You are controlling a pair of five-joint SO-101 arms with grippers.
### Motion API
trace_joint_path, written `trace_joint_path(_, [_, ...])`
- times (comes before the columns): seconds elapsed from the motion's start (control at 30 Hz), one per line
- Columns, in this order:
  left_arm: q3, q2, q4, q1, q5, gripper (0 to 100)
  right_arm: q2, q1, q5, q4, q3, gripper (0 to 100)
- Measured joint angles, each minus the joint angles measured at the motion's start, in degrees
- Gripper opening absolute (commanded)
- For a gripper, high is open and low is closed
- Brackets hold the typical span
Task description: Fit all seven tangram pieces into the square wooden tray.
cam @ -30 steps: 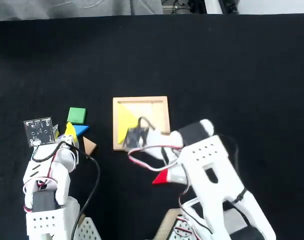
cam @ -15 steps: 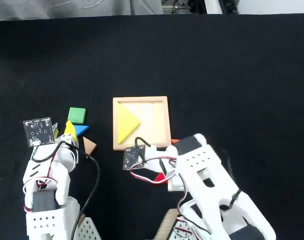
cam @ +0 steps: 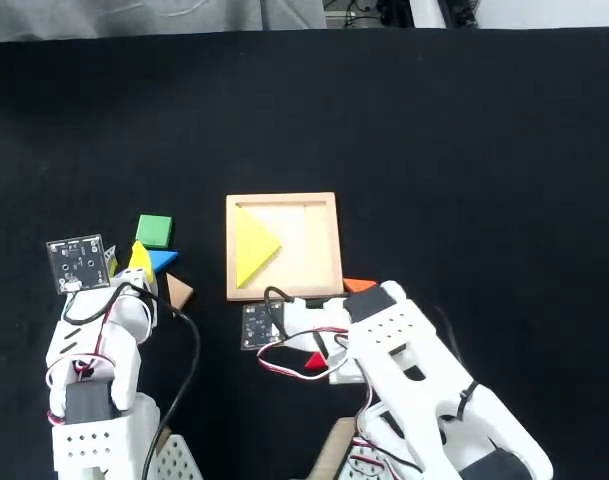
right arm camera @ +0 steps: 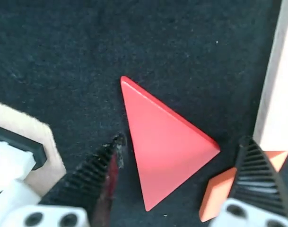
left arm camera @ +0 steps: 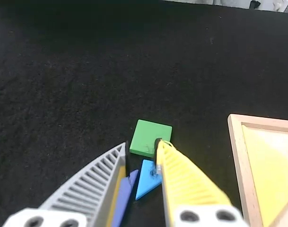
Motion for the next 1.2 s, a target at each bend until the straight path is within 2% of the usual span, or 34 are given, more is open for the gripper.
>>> trace_joint_path(1.2, [0.0, 0.0, 0.0, 0.0, 0.0, 12, 0.0, 2.8, 3.3, -0.4, 2.7, 34.5])
